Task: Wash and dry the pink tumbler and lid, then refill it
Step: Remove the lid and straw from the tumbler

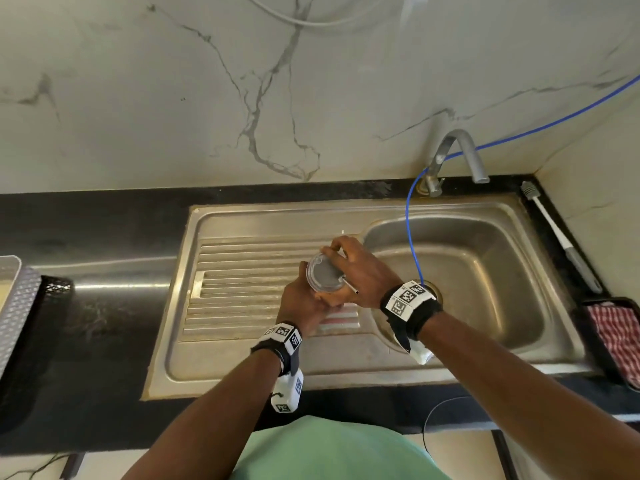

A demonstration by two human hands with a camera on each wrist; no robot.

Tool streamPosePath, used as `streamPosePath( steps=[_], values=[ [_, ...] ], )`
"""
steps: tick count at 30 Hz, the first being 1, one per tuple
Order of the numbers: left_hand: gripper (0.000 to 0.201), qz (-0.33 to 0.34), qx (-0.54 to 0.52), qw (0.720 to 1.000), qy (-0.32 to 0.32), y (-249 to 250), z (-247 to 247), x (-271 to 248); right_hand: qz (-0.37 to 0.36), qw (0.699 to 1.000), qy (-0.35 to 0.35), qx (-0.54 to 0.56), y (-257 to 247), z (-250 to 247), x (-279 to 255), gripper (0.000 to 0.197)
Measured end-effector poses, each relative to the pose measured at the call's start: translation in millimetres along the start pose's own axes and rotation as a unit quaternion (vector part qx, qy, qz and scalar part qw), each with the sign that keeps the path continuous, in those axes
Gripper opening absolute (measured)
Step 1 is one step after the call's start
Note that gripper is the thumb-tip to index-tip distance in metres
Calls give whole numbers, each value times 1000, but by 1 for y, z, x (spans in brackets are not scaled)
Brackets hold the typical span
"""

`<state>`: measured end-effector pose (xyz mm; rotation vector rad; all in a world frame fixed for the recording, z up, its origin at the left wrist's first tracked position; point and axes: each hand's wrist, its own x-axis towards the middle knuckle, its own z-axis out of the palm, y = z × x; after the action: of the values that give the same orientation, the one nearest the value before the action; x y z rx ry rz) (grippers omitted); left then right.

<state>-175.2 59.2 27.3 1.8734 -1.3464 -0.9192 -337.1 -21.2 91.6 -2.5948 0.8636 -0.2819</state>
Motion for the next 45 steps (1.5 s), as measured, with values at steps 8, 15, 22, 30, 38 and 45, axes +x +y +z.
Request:
streamPosePath(
  steps=[8,15,22,30,38,45],
  values=[
    [84,7,-13,1000,-17,3,-1,0,-4,1000,-8,-6,6,-3,3,97],
    [139,44,-33,994,-97,1,-20,3,15,1000,0,-1,3,-10,1,102],
    [137,94,6,991,-92,23,-50,0,67,997,-1,33,-2,-11,-14,100],
    [124,139,69,985,-79,38,-38,0,100,977,86,170,6,-5,-40,64],
    [118,131,81,986,-71,40,-37,2,79,963,158,202,5,2,-47,22],
    [109,139,89,984,-67,46,-42,1,68,963,169,197,-1,-4,-45,16]
  ],
)
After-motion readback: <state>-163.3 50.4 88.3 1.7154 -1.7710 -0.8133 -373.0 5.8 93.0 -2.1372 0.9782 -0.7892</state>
